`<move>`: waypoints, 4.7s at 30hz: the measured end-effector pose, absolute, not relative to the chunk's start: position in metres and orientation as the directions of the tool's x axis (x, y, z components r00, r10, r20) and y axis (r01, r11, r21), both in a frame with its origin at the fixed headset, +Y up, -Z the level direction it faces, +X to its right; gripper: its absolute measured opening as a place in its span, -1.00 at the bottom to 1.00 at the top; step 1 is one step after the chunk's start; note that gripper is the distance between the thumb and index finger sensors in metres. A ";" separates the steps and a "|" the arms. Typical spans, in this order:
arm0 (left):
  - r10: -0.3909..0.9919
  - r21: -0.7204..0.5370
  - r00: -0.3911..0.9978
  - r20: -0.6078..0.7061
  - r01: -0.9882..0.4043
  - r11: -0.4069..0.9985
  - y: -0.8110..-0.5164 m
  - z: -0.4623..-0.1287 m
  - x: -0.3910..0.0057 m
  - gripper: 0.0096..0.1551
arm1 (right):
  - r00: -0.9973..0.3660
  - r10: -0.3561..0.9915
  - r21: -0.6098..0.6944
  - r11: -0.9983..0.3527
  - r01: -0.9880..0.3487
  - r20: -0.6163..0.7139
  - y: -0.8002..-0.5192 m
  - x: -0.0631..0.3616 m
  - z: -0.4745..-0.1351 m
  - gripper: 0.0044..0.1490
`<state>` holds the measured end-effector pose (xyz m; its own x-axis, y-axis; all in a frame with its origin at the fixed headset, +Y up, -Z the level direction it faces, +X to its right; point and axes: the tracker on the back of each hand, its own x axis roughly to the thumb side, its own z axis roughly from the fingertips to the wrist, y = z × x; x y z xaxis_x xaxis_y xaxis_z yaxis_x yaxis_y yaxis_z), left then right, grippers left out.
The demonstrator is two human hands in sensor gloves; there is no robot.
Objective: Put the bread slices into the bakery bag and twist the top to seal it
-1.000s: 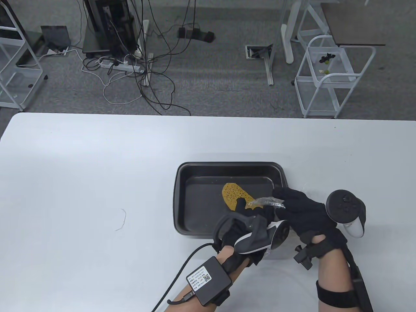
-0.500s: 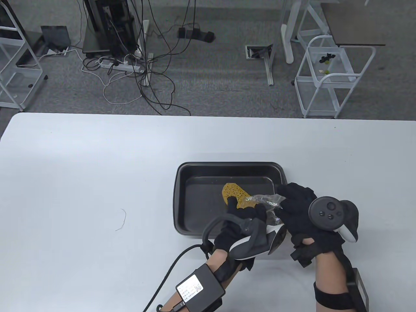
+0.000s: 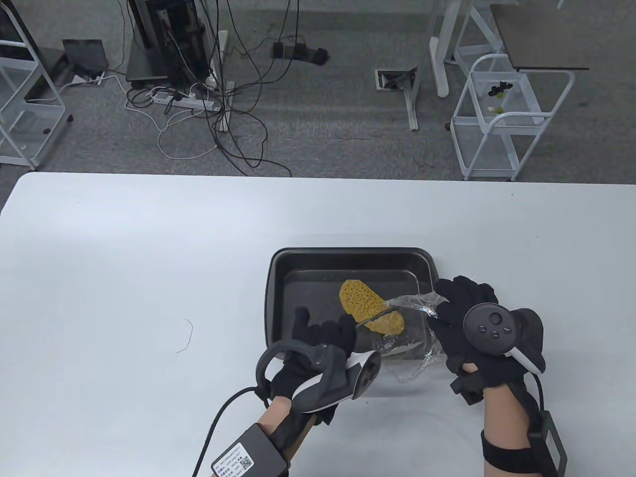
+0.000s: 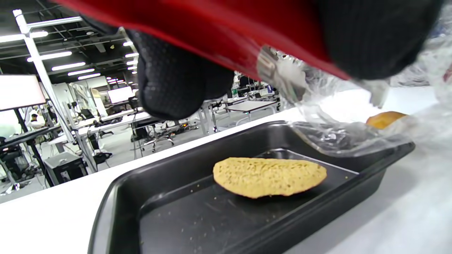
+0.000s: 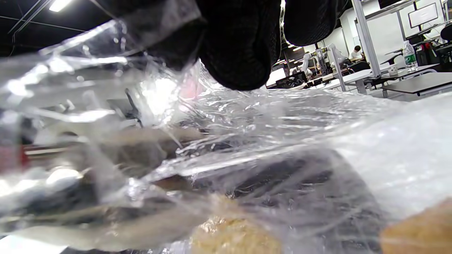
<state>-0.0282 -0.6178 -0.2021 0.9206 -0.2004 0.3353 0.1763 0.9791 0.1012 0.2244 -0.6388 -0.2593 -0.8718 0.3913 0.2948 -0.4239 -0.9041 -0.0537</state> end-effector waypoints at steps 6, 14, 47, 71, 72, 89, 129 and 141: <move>-0.059 -0.006 0.932 0.358 0.065 0.998 -0.624 -0.195 -0.063 0.03 | -0.882 0.379 -0.061 -0.910 -0.410 0.280 -0.638 0.227 -0.259 -0.46; 0.082 -0.126 0.953 0.292 -0.047 0.991 -0.633 -0.198 -0.111 0.03 | -0.889 0.376 -0.071 -0.911 -0.406 0.262 -0.637 0.231 -0.258 -0.46; 0.197 -0.485 0.980 -0.017 -0.181 0.855 -0.700 -0.361 -0.112 0.03 | -0.863 0.460 -0.091 -0.869 -0.485 0.206 -0.637 0.266 -0.258 -0.46; 0.187 -0.440 0.966 0.178 -0.092 0.893 -0.710 -0.300 -0.112 -0.13 | -0.862 0.469 -0.081 -0.868 -0.490 0.193 -0.639 0.266 -0.259 -0.46; 0.192 -0.436 0.965 0.179 -0.097 0.895 -0.710 -0.297 -0.115 -0.13 | -0.862 0.468 -0.080 -0.868 -0.489 0.192 -0.639 0.266 -0.260 -0.46; -0.064 -0.018 0.985 0.163 0.068 0.998 -0.697 -0.238 -0.166 -0.14 | -0.887 0.436 -0.114 -0.884 -0.454 0.155 -0.643 0.268 -0.262 -0.46; -0.031 0.383 0.972 0.231 -0.062 0.922 -0.671 -0.163 -0.079 -0.14 | -0.909 0.412 -0.394 -0.825 -0.404 0.068 -0.655 0.251 -0.263 -0.46; -0.185 0.543 0.970 0.158 0.072 0.837 -0.670 -0.156 -0.034 -0.14 | -0.839 0.525 -0.346 -0.767 -0.540 0.145 -0.647 0.250 -0.260 -0.46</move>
